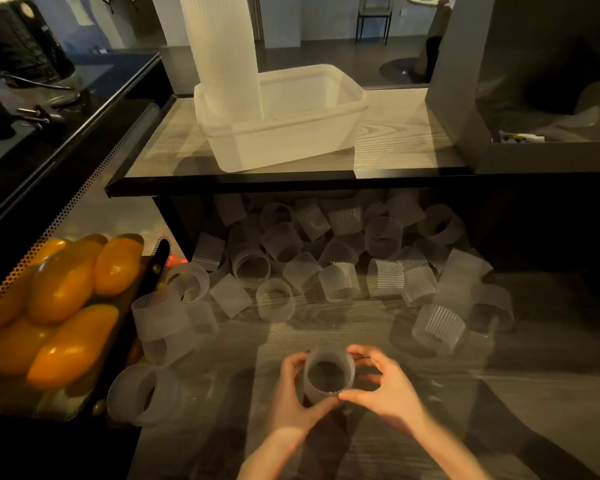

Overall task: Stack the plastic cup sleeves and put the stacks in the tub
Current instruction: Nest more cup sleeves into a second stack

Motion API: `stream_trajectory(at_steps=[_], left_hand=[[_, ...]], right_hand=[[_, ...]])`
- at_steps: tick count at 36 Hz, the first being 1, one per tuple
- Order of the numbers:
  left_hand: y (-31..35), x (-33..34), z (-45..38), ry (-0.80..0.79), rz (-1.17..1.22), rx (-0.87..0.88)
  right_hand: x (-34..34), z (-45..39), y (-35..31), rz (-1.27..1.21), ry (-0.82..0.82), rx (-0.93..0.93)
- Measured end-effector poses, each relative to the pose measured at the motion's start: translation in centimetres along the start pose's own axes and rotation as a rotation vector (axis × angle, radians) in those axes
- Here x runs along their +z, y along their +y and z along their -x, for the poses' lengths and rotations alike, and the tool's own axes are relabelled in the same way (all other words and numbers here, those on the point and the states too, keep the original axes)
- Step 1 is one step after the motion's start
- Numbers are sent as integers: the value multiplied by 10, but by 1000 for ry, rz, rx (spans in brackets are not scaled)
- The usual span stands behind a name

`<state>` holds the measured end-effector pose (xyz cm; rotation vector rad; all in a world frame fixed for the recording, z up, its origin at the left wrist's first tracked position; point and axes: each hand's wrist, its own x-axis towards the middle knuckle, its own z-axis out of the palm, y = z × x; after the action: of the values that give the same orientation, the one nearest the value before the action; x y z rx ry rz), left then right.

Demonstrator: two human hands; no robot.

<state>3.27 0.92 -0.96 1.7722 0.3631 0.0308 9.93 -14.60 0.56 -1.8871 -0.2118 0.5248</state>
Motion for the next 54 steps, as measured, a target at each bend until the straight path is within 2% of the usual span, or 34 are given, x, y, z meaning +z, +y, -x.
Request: stream_trajectory(at_steps=[19,27,33,43,48,54], left_hand=[[-10,-1,-1,-23,16,-38],[-10,-3,3,28,83,-44],[-7,-26,-12,170,162,-19],[-21,-54,-83,186,-51,-116],[-21,-59,-108,175,-86,-145],[-21,-55,-110,176,-88,-160]], right_hand=[[-1,-1,-1,-27,-16,23],[-3,-8,-5,-37,-59,35],[-1,-41,-17,-98,14,42],[28,-107,-36,49,-152,71],[46,-123,-49,117,-187,86],[59,-125,-50,72,-237,131]])
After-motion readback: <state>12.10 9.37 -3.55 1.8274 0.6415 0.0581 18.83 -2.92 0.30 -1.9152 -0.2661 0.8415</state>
